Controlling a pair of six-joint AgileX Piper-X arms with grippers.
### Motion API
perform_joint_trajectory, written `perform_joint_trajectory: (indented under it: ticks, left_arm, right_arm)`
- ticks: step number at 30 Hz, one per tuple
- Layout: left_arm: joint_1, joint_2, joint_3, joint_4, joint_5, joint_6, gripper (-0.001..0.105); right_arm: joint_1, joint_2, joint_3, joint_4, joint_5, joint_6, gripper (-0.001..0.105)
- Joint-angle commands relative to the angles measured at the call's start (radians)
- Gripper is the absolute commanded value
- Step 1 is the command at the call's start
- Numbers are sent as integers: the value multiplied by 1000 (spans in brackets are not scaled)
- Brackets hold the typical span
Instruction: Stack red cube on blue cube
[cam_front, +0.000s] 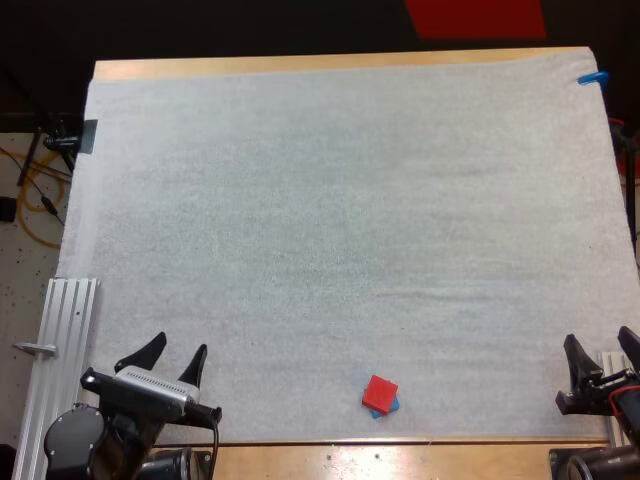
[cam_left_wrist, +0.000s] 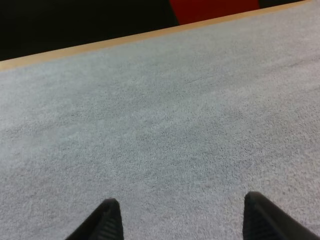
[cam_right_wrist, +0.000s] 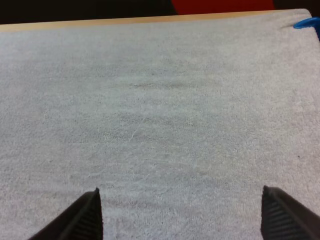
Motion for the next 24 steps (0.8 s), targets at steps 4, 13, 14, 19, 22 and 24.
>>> perform_joint_trajectory:
  ticks: [4, 13, 14, 19, 22, 24]
  left_arm:
    - [-20, -140, -4, -12, 4, -13, 52]
    - [-94, -140, -4, -12, 4, -13, 52]
    - [-94, -140, -4, -12, 4, -13, 52]
    - [-94, -140, -4, -12, 4, -13, 52]
    - [-94, -140, -4, -12, 4, -13, 52]
    - [-94, -140, -4, -12, 4, -13, 52]
  right_arm:
    - [1, -13, -7, 1, 0, 1, 64]
    - [1, -13, -7, 1, 0, 1, 64]
    - [1, -13, -7, 1, 0, 1, 64]
    - [0, -13, -7, 1, 0, 1, 64]
    - [0, -13, -7, 1, 0, 1, 64]
    - [0, -13, -7, 1, 0, 1, 64]
